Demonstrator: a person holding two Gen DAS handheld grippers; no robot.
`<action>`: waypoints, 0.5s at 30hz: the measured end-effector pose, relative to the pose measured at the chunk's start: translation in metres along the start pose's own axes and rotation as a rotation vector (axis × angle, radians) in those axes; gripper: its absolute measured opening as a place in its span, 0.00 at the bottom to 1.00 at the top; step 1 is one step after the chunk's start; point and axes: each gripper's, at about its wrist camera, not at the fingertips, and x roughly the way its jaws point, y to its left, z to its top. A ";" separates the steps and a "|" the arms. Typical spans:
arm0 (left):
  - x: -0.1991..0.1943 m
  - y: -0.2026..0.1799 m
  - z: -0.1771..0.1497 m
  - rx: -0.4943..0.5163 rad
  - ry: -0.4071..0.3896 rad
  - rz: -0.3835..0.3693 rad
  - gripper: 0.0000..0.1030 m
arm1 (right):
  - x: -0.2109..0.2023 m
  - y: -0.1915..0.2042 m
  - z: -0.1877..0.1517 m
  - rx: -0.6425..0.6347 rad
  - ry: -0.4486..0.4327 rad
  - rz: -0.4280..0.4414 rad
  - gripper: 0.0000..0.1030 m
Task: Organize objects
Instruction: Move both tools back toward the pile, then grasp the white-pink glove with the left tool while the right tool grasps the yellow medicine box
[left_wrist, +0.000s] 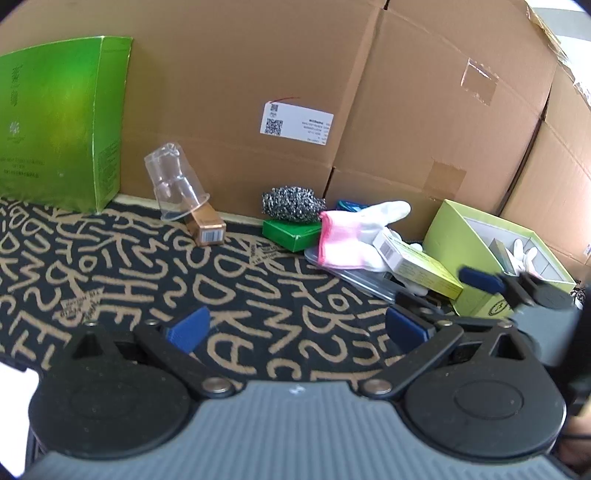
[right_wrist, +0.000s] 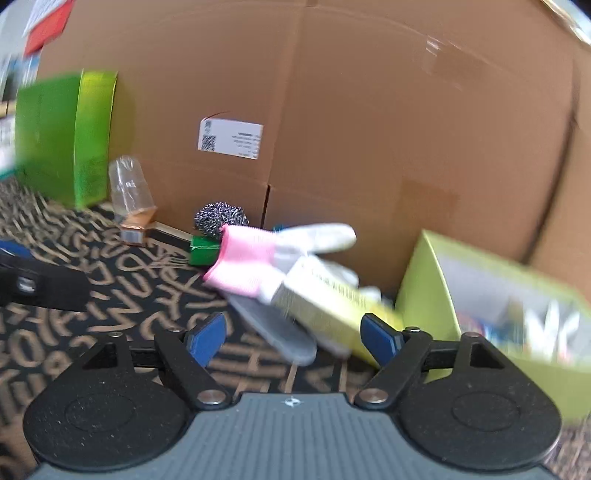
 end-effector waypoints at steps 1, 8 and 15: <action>0.002 0.001 0.003 0.005 -0.003 0.000 1.00 | 0.008 0.003 0.002 -0.036 -0.003 -0.020 0.76; 0.035 -0.006 0.038 0.057 -0.025 -0.026 1.00 | 0.038 0.011 0.002 -0.177 -0.011 -0.087 0.39; 0.095 -0.027 0.067 0.114 -0.009 -0.036 1.00 | -0.029 0.006 -0.018 -0.218 -0.116 0.010 0.33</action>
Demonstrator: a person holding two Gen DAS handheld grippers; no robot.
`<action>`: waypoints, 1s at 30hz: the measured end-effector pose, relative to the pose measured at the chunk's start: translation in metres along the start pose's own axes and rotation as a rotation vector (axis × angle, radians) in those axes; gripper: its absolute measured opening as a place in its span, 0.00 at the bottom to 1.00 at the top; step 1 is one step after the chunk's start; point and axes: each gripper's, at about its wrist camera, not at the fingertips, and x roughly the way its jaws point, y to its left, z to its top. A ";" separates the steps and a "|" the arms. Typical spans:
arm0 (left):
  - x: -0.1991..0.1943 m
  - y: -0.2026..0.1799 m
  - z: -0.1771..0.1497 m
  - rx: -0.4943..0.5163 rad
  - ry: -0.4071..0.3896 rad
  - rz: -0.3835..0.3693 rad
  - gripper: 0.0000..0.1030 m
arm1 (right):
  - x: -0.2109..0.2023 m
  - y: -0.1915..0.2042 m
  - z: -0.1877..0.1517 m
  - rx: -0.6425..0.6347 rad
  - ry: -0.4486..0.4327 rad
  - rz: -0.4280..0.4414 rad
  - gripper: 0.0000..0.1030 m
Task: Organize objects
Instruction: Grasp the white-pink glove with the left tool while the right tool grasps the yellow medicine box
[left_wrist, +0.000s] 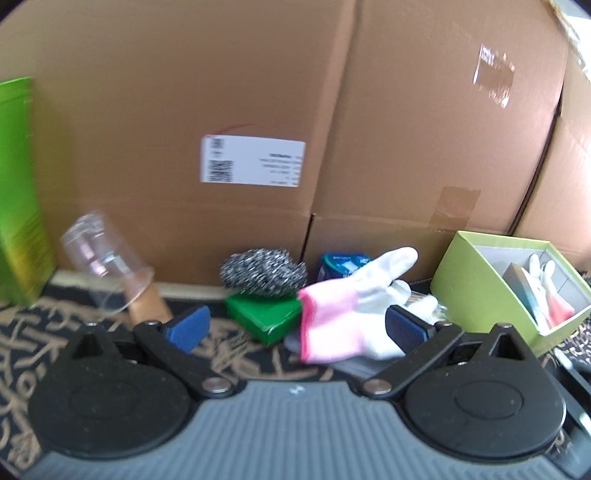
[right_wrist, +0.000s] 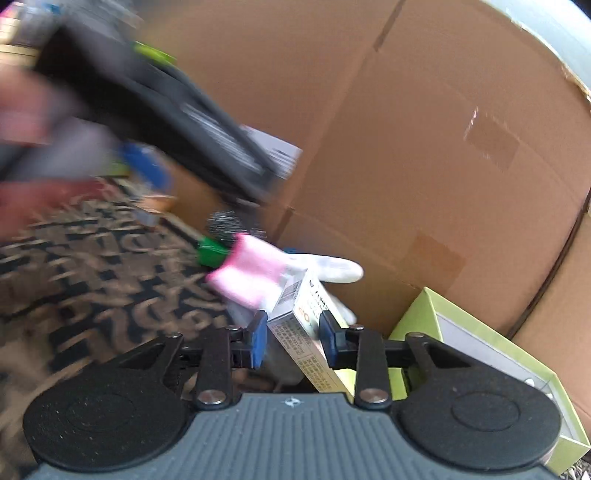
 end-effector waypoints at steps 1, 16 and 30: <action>0.008 -0.004 0.002 0.012 0.000 -0.001 1.00 | -0.013 0.001 -0.005 -0.009 -0.004 0.015 0.33; 0.040 -0.044 -0.028 0.150 0.175 -0.117 0.09 | -0.114 -0.028 -0.060 0.372 0.156 0.192 0.54; -0.086 -0.031 -0.099 0.109 0.144 -0.158 0.45 | -0.070 -0.008 -0.034 0.452 0.202 0.087 0.77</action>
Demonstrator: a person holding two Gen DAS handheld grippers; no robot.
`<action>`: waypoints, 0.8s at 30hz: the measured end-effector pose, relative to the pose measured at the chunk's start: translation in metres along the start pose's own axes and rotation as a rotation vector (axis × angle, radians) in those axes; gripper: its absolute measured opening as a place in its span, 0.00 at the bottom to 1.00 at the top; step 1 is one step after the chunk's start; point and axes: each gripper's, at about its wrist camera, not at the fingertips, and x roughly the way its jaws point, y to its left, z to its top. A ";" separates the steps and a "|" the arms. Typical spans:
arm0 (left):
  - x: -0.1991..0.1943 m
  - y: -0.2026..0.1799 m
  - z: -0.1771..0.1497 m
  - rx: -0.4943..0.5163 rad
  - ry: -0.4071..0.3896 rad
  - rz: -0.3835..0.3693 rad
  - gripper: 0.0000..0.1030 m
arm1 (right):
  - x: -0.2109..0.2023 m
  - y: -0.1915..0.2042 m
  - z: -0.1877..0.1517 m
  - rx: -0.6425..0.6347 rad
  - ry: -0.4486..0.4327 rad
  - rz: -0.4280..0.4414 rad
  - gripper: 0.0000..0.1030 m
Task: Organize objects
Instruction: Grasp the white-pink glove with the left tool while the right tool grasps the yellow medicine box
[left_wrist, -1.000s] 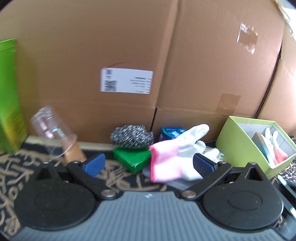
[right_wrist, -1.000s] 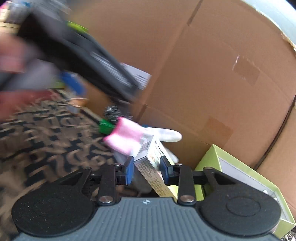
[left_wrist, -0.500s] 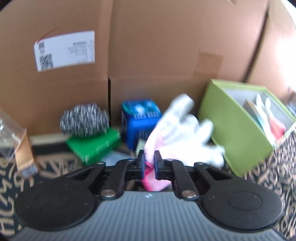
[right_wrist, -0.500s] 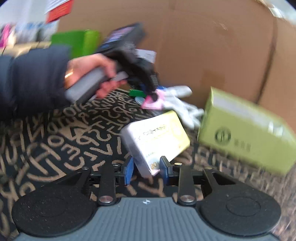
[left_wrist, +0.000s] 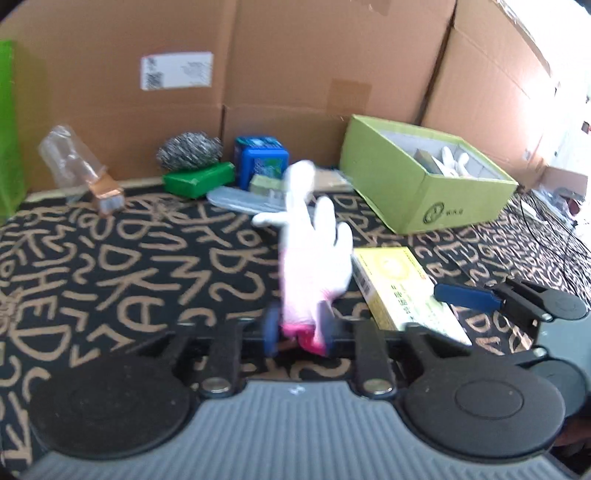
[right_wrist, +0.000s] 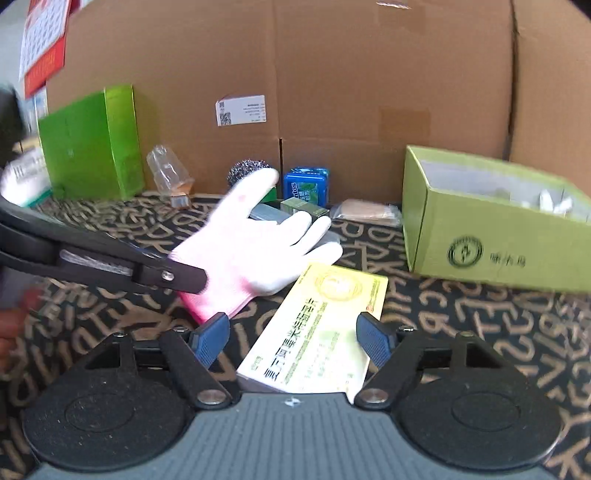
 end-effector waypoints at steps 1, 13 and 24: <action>-0.003 0.000 0.001 0.002 -0.016 0.016 0.63 | 0.000 0.002 0.000 -0.018 0.001 -0.017 0.76; 0.056 -0.023 0.029 0.120 -0.002 0.137 0.97 | -0.001 -0.008 -0.003 0.017 0.046 -0.072 0.76; 0.068 -0.019 0.029 0.132 0.056 0.146 0.38 | 0.011 -0.018 -0.004 0.092 0.078 -0.071 0.68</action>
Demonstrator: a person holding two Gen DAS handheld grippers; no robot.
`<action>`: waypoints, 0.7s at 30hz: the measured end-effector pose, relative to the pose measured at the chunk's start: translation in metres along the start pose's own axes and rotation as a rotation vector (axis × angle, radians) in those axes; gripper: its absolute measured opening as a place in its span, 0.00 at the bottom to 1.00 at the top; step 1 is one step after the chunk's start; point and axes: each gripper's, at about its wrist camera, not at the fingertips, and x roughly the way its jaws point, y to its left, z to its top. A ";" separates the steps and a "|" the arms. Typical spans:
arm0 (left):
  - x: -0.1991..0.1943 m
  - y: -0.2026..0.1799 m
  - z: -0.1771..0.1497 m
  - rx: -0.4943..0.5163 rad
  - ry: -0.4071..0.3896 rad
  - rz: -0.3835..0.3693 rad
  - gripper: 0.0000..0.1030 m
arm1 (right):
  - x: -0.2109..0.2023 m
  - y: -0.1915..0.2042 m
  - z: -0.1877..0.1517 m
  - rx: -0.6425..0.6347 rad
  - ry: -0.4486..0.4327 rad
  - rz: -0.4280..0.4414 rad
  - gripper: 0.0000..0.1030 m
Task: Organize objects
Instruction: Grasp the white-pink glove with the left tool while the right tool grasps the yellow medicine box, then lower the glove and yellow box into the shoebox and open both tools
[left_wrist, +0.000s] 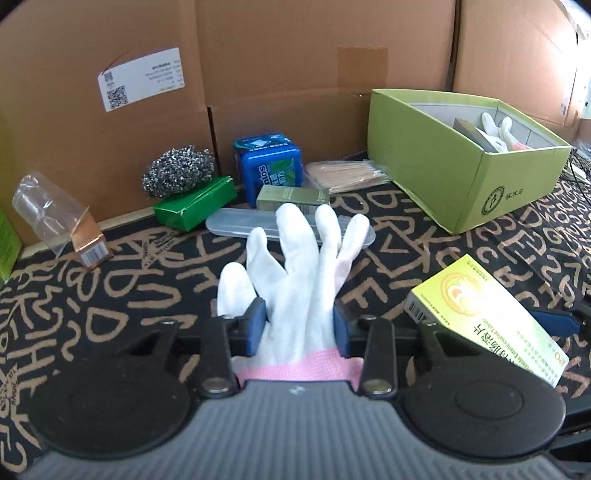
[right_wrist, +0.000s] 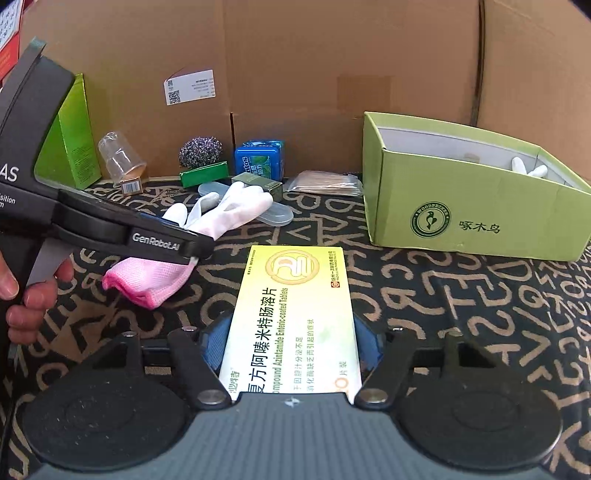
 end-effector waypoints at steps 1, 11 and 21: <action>-0.001 0.000 0.000 -0.013 -0.001 0.002 0.38 | 0.000 0.000 0.000 0.002 -0.001 0.002 0.68; -0.027 -0.004 0.008 -0.072 0.003 -0.117 0.10 | -0.018 -0.015 -0.002 0.047 -0.049 0.041 0.68; -0.072 -0.060 0.084 -0.021 -0.147 -0.251 0.10 | -0.070 -0.061 0.026 0.083 -0.217 -0.005 0.68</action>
